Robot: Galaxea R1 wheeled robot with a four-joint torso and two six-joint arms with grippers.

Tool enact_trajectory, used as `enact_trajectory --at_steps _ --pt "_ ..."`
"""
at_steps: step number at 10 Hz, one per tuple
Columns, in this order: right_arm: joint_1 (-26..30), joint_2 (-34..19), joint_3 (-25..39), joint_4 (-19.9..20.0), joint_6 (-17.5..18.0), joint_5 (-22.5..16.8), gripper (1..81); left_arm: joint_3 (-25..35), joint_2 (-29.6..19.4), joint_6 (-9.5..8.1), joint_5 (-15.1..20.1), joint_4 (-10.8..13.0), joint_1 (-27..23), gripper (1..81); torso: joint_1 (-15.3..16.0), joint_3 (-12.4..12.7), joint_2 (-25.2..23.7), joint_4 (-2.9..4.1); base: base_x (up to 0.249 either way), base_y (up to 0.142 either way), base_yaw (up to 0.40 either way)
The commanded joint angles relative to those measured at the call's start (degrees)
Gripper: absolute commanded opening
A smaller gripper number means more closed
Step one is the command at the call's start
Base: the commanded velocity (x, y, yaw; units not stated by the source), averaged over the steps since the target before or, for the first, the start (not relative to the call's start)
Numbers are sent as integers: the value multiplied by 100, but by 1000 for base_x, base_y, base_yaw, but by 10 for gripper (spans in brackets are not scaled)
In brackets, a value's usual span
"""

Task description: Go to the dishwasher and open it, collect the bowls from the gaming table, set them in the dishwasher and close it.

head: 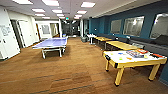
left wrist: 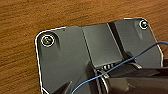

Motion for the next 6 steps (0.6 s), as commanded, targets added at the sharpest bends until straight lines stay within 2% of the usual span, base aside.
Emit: enact_trajectory --at_steps 1,6 --pt "303 -11 9 -13 -10 -271 811 11 30 41 279 41 -306 811 0 0 0 0 256 0 0" --pt "294 -28 0 -4 -1 -156 811 11 38 41 279 41 -298 811 0 0 0 0 256 0 0"
